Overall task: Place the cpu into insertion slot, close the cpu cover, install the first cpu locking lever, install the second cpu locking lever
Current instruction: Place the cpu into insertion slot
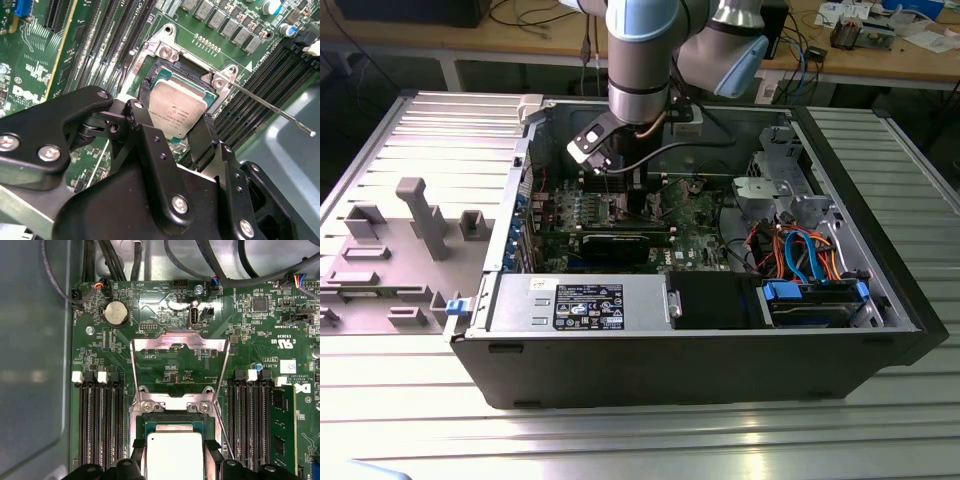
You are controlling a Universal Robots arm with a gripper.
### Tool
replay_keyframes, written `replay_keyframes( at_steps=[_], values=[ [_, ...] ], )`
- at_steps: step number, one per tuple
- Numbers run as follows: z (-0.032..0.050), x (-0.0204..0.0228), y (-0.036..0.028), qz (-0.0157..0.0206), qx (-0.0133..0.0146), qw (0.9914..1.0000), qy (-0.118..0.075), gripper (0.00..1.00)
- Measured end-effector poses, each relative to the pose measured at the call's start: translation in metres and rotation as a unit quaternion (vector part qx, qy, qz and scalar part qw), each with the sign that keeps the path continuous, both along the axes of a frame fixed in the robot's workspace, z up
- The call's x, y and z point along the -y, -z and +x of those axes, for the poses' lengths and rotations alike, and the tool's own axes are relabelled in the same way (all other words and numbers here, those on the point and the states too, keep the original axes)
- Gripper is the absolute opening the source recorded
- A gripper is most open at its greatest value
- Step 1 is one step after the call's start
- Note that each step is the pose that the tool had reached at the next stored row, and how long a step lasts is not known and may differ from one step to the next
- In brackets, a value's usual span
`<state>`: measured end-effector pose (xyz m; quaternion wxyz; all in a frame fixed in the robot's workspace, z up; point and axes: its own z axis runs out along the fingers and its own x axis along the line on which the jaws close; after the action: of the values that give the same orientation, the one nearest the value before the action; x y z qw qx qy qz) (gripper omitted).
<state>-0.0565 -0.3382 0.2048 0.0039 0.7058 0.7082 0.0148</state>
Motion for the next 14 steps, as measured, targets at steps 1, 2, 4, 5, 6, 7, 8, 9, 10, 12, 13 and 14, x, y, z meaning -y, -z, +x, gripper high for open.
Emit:
replay_keyframes(
  at_steps=[1, 2, 4, 5, 6, 7, 8, 9, 10, 12, 13, 14],
  values=[
    [0.0000, 0.0000, 0.0008, 0.0000, 0.0000, 1.00000, 0.000, 0.55],
    [0.0000, 0.0000, 0.0013, 0.0000, 0.0000, 1.00000, 0.000, 0.55],
    [0.0000, 0.0001, 0.0022, -0.0001, -0.0001, 1.00000, 0.000, 0.55],
    [0.0000, 0.0001, 0.0023, -0.0004, -0.0001, 1.00000, 0.000, 0.55],
    [0.0000, 0.0000, 0.0024, -0.0005, -0.0001, 1.00000, 0.000, 0.55],
    [0.0000, 0.0000, 0.0024, -0.0005, 0.0000, 1.00000, 0.000, 0.55],
    [0.0000, 0.0000, 0.0024, -0.0006, 0.0000, 1.00000, 0.000, 0.55],
    [0.0003, 0.0000, 0.0025, -0.0006, 0.0000, 1.00000, 0.000, 0.55],
    [0.0008, 0.0000, 0.0026, -0.0005, 0.0000, 1.00000, 0.000, 0.55],
    [0.0009, 0.0000, 0.0029, -0.0005, 0.0000, 1.00000, 0.000, 0.55],
    [0.0010, -0.0001, 0.0032, -0.0005, 0.0000, 1.00000, 0.000, 0.55],
    [0.0011, -0.0001, 0.0036, -0.0005, 0.0000, 1.00000, 0.000, 0.55]
  ],
)
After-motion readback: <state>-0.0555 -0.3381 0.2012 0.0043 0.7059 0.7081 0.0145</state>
